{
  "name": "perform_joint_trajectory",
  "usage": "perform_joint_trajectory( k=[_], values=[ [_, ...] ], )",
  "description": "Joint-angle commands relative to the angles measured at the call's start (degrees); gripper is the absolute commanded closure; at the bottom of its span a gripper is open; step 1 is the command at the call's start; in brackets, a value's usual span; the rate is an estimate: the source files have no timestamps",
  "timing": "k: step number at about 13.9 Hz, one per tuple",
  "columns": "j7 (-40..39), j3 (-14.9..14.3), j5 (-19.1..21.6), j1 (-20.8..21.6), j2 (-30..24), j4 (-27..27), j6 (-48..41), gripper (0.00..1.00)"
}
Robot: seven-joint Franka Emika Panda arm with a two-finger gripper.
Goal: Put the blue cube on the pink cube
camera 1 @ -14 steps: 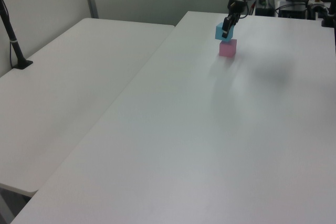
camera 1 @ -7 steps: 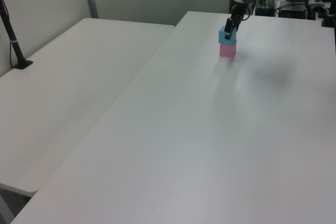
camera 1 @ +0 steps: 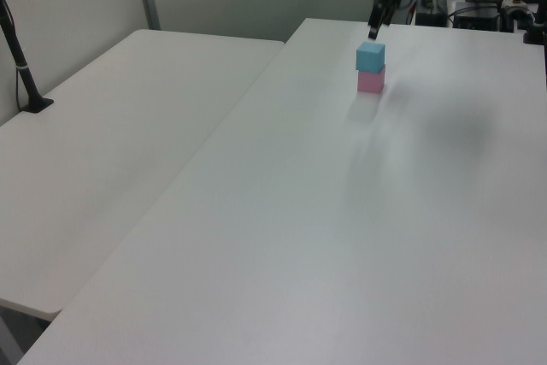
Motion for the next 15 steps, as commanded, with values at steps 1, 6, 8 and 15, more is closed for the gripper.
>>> perform_joint_trajectory(
  k=[1, 6, 8, 15],
  values=[
    [3.8, -0.3, -1.1, 4.6, -8.4, -2.5, -7.8, 0.0],
    [16.3, -1.2, -0.9, 18.6, -15.4, -2.5, -24.7, 0.0],
    [22.6, -3.2, -0.8, 22.9, -16.9, -2.5, -27.6, 0.0],
    [23.1, -6.0, -0.8, 29.3, -19.1, -2.8, -32.9, 0.0]
  ],
)
